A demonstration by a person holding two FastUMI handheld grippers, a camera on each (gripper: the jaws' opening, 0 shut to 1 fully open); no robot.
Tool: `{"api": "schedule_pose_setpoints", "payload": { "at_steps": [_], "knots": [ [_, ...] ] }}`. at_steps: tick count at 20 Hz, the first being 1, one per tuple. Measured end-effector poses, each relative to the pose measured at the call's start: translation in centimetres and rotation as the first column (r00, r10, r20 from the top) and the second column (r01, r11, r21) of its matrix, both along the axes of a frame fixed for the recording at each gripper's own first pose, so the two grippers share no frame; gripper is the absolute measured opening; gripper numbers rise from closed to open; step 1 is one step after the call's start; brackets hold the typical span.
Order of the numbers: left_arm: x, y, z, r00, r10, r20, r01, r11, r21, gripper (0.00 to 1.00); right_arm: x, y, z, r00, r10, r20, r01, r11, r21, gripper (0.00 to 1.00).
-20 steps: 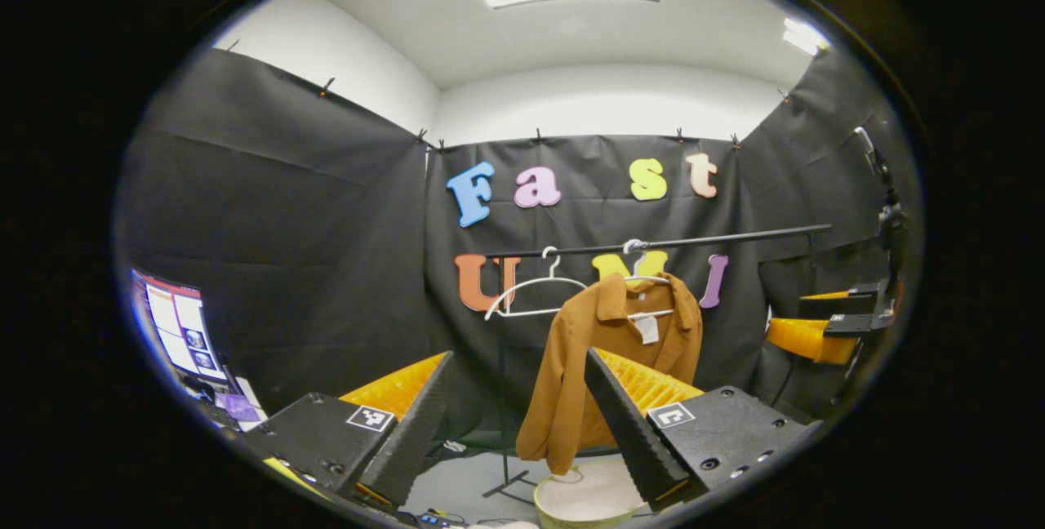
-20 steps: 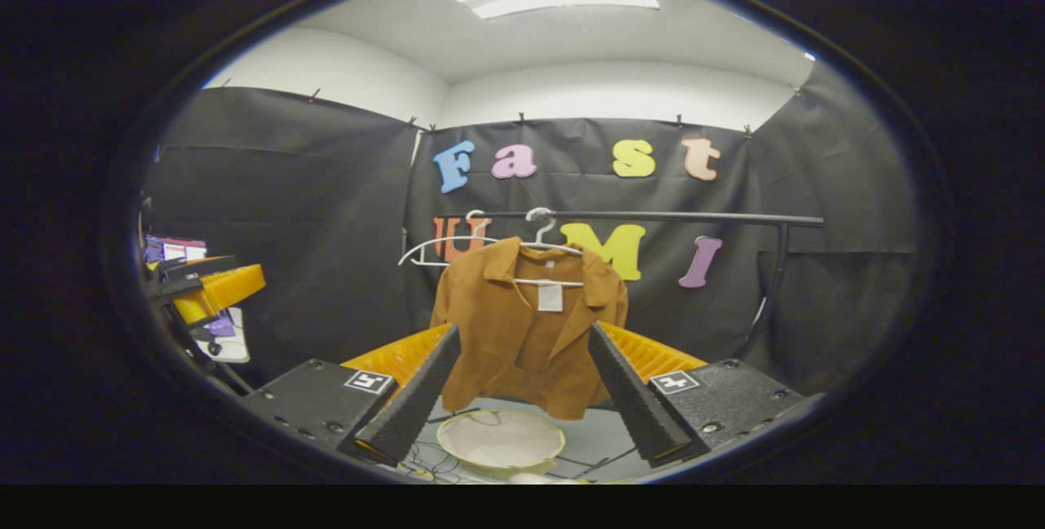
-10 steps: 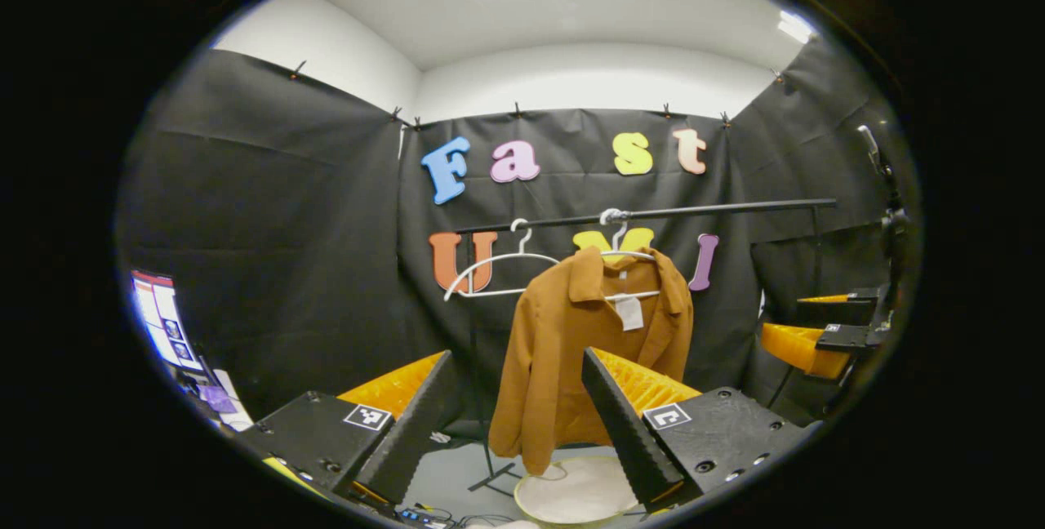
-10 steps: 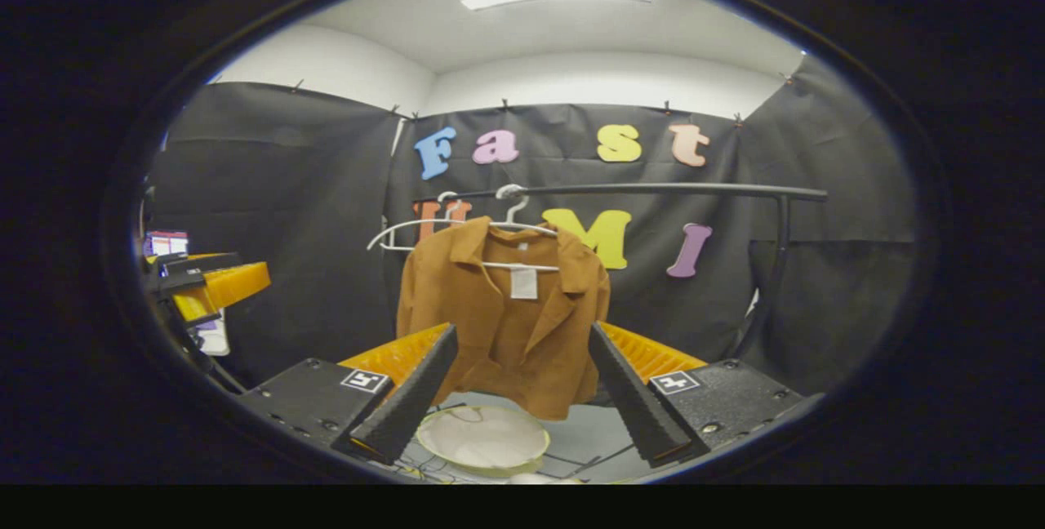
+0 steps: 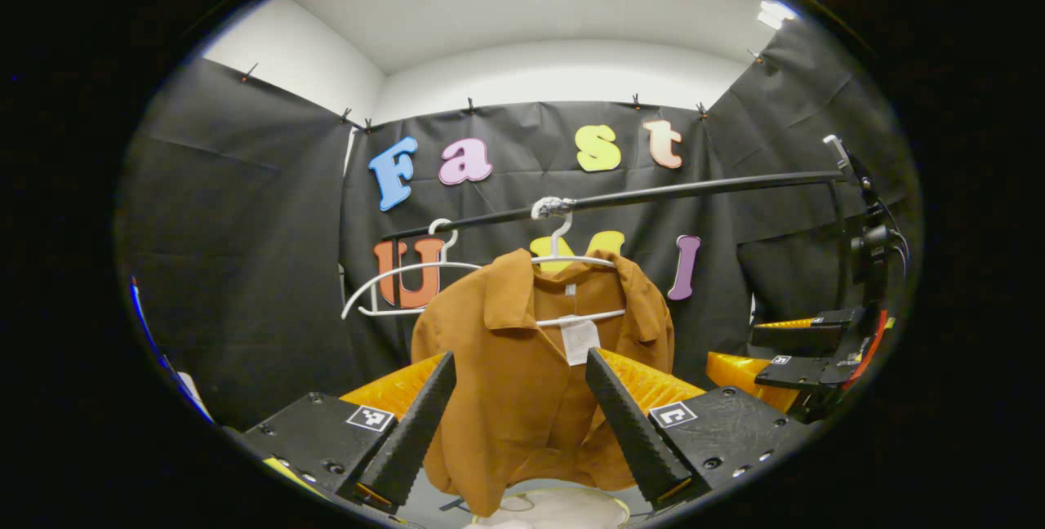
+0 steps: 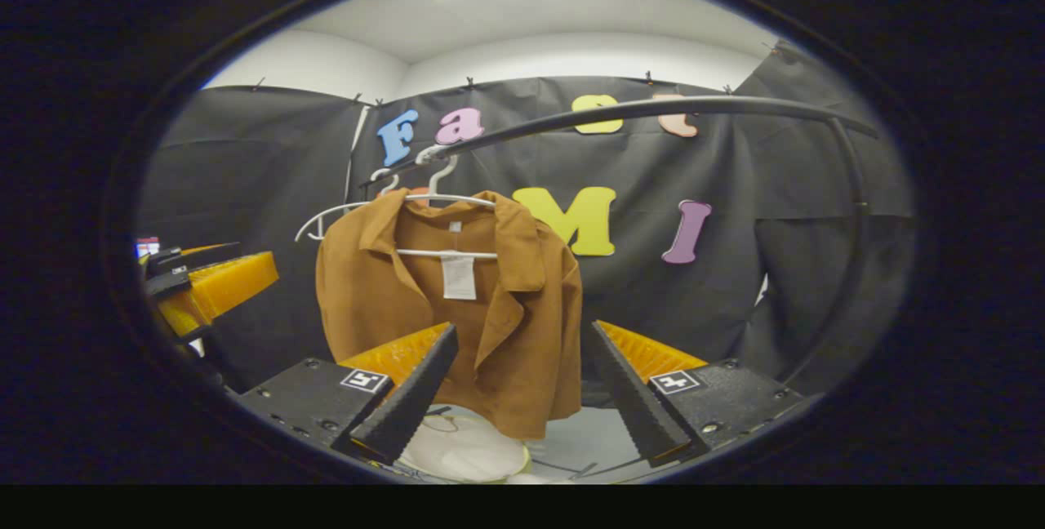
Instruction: Grasp the clothes on the hanger with both hands and then place them into the laundry hamper below.
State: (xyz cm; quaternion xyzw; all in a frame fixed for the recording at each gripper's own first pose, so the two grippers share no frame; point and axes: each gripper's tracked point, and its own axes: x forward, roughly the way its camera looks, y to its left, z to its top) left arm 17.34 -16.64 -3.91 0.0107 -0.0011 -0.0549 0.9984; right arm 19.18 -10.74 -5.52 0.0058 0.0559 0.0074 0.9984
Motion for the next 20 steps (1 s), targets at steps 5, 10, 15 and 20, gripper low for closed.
{"api": "schedule_pose_setpoints", "payload": {
  "at_steps": [5,10,15,20],
  "knots": [
    [7.2,-1.9,-1.2,0.999,0.041,-0.018,-0.041,0.999,0.008,0.99,6.4,-0.1,-0.1,0.997,0.071,-0.012,-0.071,0.997,0.028,1.0],
    [12.9,-0.9,-2.2,0.992,0.122,-0.028,-0.122,0.992,0.021,0.96,10.8,-0.3,0.0,0.996,0.092,-0.003,-0.092,0.995,0.026,1.0],
    [16.1,0.9,-4.0,0.979,0.198,-0.053,-0.195,0.979,0.062,1.0,14.0,0.2,-0.3,0.995,0.098,-0.017,-0.097,0.994,0.05,0.98],
    [16.3,3.8,-5.5,0.955,0.286,-0.083,-0.276,0.954,0.118,0.99,16.0,-0.2,-0.9,0.994,0.104,-0.024,-0.102,0.992,0.075,1.0]
  ]
}}
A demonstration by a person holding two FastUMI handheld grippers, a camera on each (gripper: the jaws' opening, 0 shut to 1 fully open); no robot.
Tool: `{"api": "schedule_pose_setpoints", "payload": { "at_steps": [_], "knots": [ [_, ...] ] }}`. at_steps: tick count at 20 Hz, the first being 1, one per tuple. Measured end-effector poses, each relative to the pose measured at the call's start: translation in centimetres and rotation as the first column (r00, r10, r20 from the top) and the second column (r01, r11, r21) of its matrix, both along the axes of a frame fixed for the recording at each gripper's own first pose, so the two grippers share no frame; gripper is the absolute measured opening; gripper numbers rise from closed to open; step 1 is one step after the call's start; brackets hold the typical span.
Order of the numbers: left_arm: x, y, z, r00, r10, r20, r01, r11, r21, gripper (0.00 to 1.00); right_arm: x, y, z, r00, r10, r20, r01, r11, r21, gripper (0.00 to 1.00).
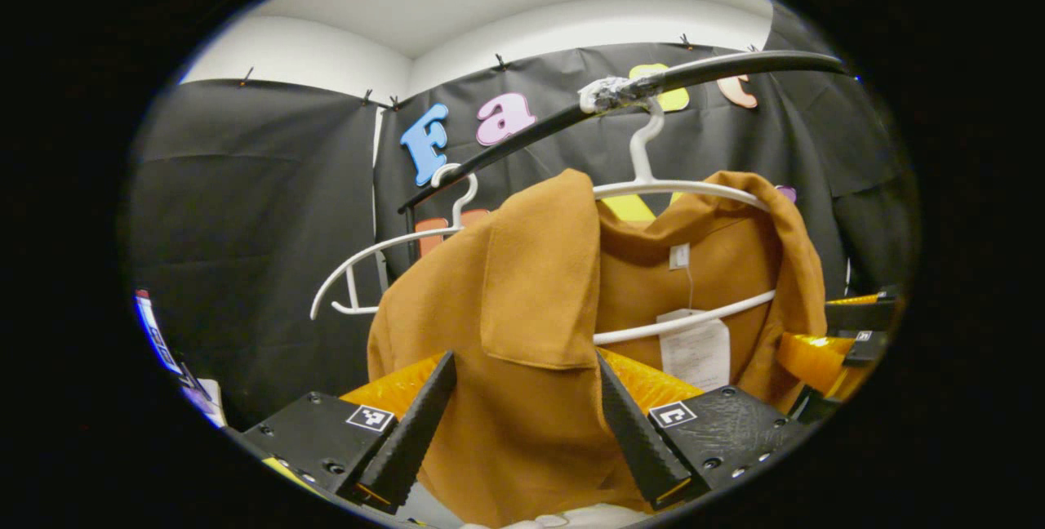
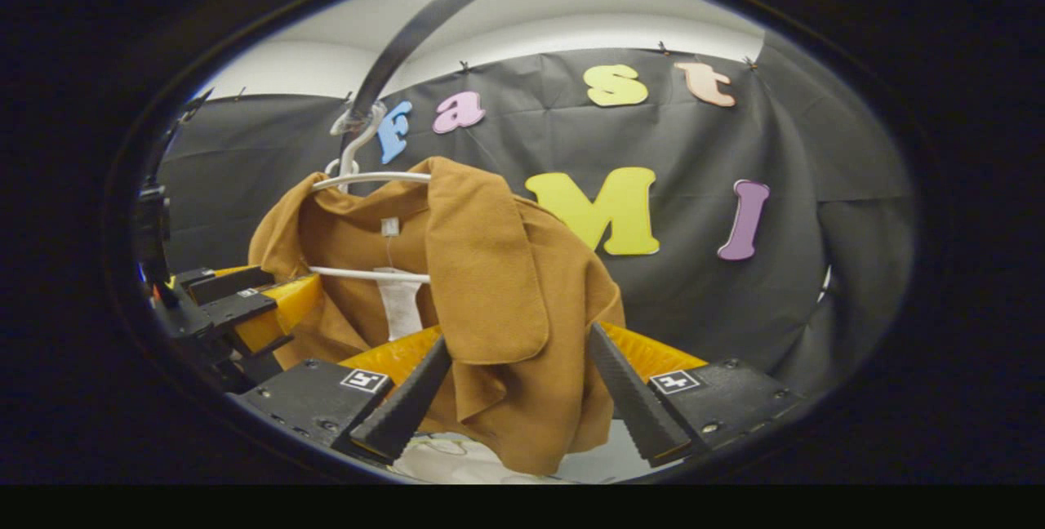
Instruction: Grasp the clothes on the hanger with both hands and then place them into the laundry hamper below.
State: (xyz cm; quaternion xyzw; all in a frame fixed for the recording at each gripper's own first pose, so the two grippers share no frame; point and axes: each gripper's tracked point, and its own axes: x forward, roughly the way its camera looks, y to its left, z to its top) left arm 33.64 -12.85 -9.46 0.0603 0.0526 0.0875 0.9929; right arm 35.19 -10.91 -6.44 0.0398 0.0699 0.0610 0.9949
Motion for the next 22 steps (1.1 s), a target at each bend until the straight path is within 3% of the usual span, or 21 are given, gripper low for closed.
{"api": "schedule_pose_setpoints", "payload": {
  "at_steps": [7,10,12,13,14,15,17,19,20,21,22],
  "knots": [
    [0.2,0.7,-1.4,1.0,0.0,-0.031,0.0,1.0,-0.016,0.97,1.9,0.7,-0.7,0.998,0.063,-0.019,-0.062,0.997,0.037,0.98],
    [0.6,-0.1,-1.9,0.999,-0.021,-0.043,0.02,1.0,-0.022,0.67,2.4,1.1,-0.6,0.996,0.092,-0.01,-0.092,0.996,0.021,0.84],
    [0.8,-0.6,-2.8,0.997,-0.041,-0.073,0.036,0.998,-0.058,0.47,2.5,0.7,-0.7,0.995,0.096,-0.001,-0.096,0.995,0.023,0.68],
    [0.8,-0.6,-3.0,0.996,-0.042,-0.077,0.037,0.997,-0.068,0.37,2.5,0.3,-0.7,0.996,0.092,0.0,-0.092,0.995,0.028,0.53],
    [0.7,-0.1,-3.1,0.996,-0.033,-0.079,0.027,0.997,-0.075,0.27,2.5,0.0,-0.9,0.996,0.094,-0.002,-0.094,0.995,0.036,0.44],
    [0.8,0.2,-3.2,0.996,-0.035,-0.077,0.028,0.996,-0.082,0.17,2.5,-0.1,-1.1,0.995,0.097,-0.007,-0.097,0.994,0.043,0.27],
    [0.8,0.4,-3.1,0.996,-0.052,-0.075,0.045,0.994,-0.1,0.07,2.0,0.3,-1.2,0.991,0.13,-0.006,-0.13,0.991,0.044,0.14],
    [0.7,0.5,-2.8,0.994,-0.079,-0.073,0.071,0.991,-0.112,0.08,1.6,0.5,-1.3,0.985,0.172,-0.008,-0.171,0.983,0.067,0.08],
    [-0.1,0.6,-2.8,0.994,-0.079,-0.071,0.069,0.99,-0.124,0.0,1.5,0.6,-1.3,0.981,0.196,-0.018,-0.193,0.977,0.091,0.08],
    [0.5,0.5,-2.7,0.992,-0.106,-0.066,0.096,0.986,-0.137,0.03,1.4,0.6,-1.5,0.976,0.217,-0.021,-0.213,0.97,0.117,0.07],
    [0.2,0.7,-2.6,0.992,-0.111,-0.066,0.101,0.985,-0.14,0.0,1.4,0.5,-1.5,0.972,0.235,-0.025,-0.229,0.963,0.141,0.06]
  ]
}}
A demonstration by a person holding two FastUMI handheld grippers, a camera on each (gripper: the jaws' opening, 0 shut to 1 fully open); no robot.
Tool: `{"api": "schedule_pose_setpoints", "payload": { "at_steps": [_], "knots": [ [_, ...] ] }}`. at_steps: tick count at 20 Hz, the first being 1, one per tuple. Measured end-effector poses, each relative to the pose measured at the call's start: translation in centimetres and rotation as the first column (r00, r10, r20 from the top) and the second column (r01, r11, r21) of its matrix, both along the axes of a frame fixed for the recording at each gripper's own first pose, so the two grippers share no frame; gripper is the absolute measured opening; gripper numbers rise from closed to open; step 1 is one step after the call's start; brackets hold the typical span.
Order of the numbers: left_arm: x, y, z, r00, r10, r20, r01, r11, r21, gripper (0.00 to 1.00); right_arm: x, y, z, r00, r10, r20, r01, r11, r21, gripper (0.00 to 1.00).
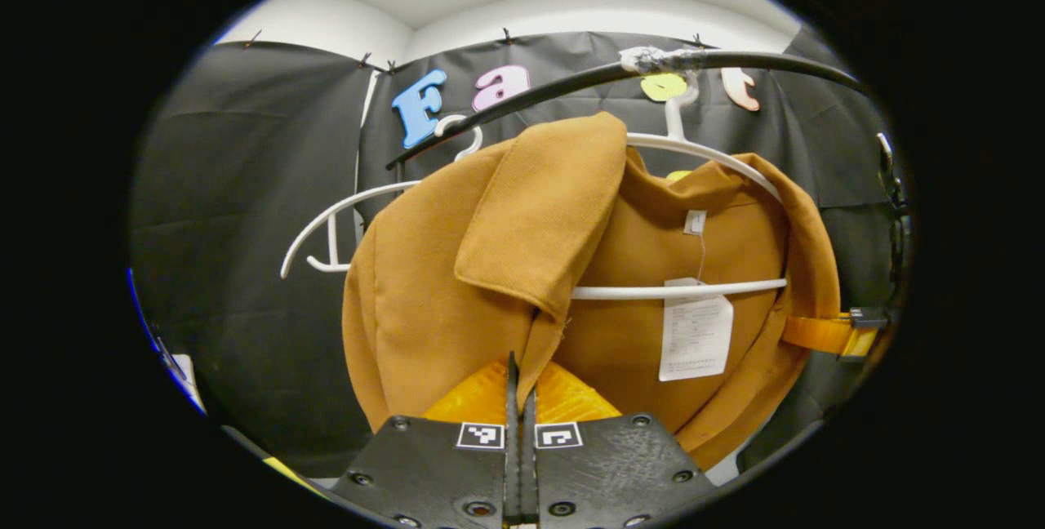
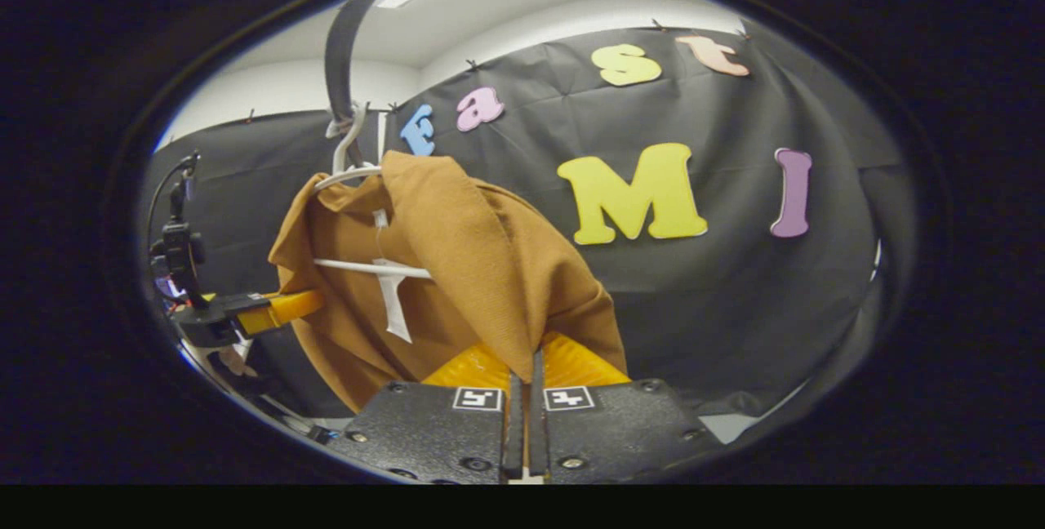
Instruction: Grasp the clothes on the hanger with both hands and then place them into the laundry hamper below.
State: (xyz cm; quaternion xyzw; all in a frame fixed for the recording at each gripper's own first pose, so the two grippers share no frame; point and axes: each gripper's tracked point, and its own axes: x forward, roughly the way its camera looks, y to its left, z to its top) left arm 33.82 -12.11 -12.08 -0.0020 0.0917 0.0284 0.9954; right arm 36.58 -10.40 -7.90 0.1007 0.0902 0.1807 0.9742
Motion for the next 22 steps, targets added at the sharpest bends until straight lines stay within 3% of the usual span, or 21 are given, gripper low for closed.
{"api": "schedule_pose_setpoints", "payload": {
  "at_steps": [1,4,5,9,10,13,16,19,21,22],
  "knots": [
    [-0.3,0.5,0.0,1.0,-0.003,-0.004,0.003,1.0,-0.005,0.03,-0.2,0.2,-0.1,0.999,0.034,-0.014,-0.034,0.999,0.029,0.05],
    [-0.9,1.3,0.8,1.0,0.002,-0.001,-0.002,1.0,-0.022,0.0,-0.5,0.1,0.7,0.991,0.132,-0.038,-0.125,0.981,0.148,0.05],
    [-1.3,1.8,1.3,1.0,0.002,0.004,-0.002,0.999,-0.032,0.04,-0.8,0.1,1.2,0.983,0.178,-0.036,-0.167,0.966,0.195,0.05],
    [-2.0,2.6,3.9,0.999,-0.018,0.034,0.019,0.999,-0.05,0.04,-2.2,-0.2,4.6,0.951,0.302,0.063,-0.304,0.883,0.358,0.04],
    [-2.1,3.1,4.9,0.999,-0.014,0.05,0.016,0.999,-0.046,0.0,-2.9,-0.4,5.1,0.942,0.326,0.084,-0.333,0.862,0.383,0.05],
    [-2.1,4.6,7.7,0.996,0.004,0.092,0.002,0.998,-0.058,0.0,-3.5,-1.3,6.6,0.932,0.339,0.129,-0.362,0.832,0.421,0.04],
    [-1.8,5.5,9.8,0.991,-0.001,0.132,0.005,1.0,-0.026,0.0,-3.3,-1.9,8.3,0.922,0.346,0.173,-0.384,0.77,0.51,0.05],
    [-1.3,5.6,10.4,0.989,-0.01,0.145,0.015,0.999,-0.029,0.0,-3.4,-2.7,9.0,0.92,0.343,0.19,-0.391,0.769,0.506,0.04],
    [-1.1,5.8,11.2,0.987,-0.004,0.161,0.01,0.999,-0.039,0.0,-3.8,-3.3,9.8,0.911,0.349,0.22,-0.412,0.726,0.551,0.04],
    [-0.9,5.8,11.5,0.986,-0.006,0.166,0.014,0.999,-0.048,0.04,-3.9,-3.6,9.9,0.91,0.347,0.226,-0.413,0.72,0.558,0.05]
  ]
}}
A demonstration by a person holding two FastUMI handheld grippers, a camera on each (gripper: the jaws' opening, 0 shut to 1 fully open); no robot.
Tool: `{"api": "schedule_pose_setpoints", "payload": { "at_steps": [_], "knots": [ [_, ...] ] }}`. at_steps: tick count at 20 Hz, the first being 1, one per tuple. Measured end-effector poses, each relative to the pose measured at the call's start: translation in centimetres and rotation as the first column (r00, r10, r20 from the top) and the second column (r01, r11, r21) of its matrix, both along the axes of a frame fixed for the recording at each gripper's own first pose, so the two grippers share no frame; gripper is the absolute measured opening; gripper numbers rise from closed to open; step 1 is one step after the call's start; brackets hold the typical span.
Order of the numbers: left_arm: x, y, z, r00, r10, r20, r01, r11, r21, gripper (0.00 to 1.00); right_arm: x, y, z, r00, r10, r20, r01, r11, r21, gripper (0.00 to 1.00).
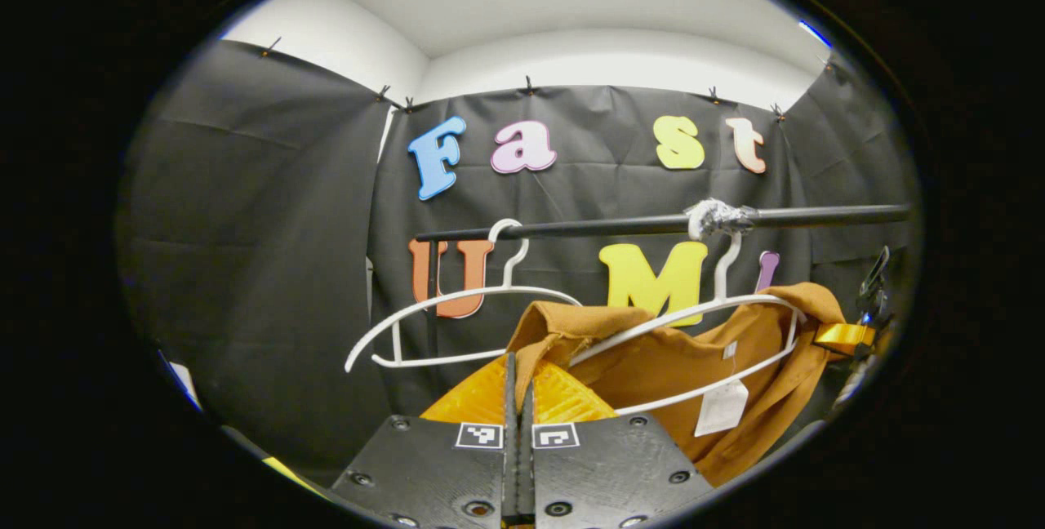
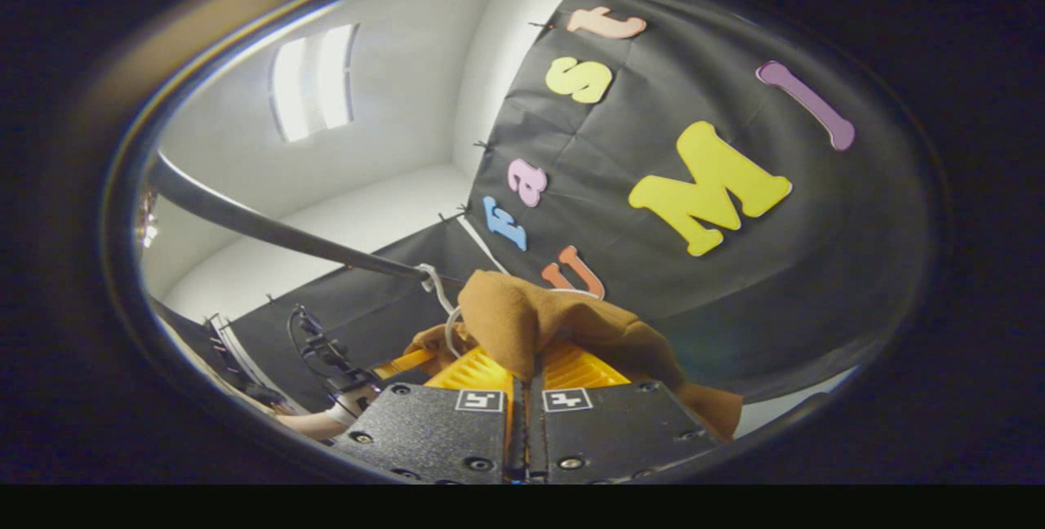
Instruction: Grasp the clothes on the hanger with both hands and then place them into the laundry hamper below.
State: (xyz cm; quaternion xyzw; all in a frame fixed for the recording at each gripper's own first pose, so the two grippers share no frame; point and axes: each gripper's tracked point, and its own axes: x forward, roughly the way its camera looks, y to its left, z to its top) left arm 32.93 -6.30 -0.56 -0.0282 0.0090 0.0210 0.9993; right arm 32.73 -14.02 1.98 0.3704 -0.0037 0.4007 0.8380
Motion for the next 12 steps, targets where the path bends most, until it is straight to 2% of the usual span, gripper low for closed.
{"api": "schedule_pose_setpoints", "payload": {
  "at_steps": [3,4,5,6,7,10,12],
  "knots": [
    [0.2,0.7,0.1,1.0,0.007,0.002,-0.007,1.0,0.016,0.0,0.2,-1.1,0.9,1.0,-0.013,0.009,0.012,0.999,0.053,0.04],
    [0.3,0.8,0.4,1.0,0.007,0.006,-0.007,1.0,0.014,0.05,0.1,-1.3,1.8,1.0,-0.004,0.02,0.002,0.996,0.088,0.04],
    [0.6,0.9,0.9,1.0,0.007,0.016,-0.008,1.0,0.008,0.05,0.2,-1.4,2.3,1.0,-0.004,0.03,0.001,0.994,0.11,0.04],
    [1.0,1.0,1.1,1.0,0.007,0.018,-0.007,1.0,0.005,0.0,0.7,-1.7,2.7,0.999,-0.018,0.037,0.014,0.994,0.112,0.04],
    [1.0,0.9,0.9,1.0,0.006,0.019,-0.007,1.0,0.005,0.04,1.0,-2.2,3.0,0.998,-0.04,0.041,0.035,0.992,0.12,0.04],
    [0.5,0.6,0.0,1.0,-0.005,0.004,0.005,1.0,-0.003,0.04,2.1,-3.1,3.7,0.992,-0.115,0.041,0.109,0.985,0.133,0.04],
    [0.4,0.5,0.0,1.0,-0.01,0.001,0.01,1.0,-0.006,0.04,3.7,-5.2,3.5,0.967,-0.253,0.034,0.248,0.963,0.102,0.02]
  ]
}}
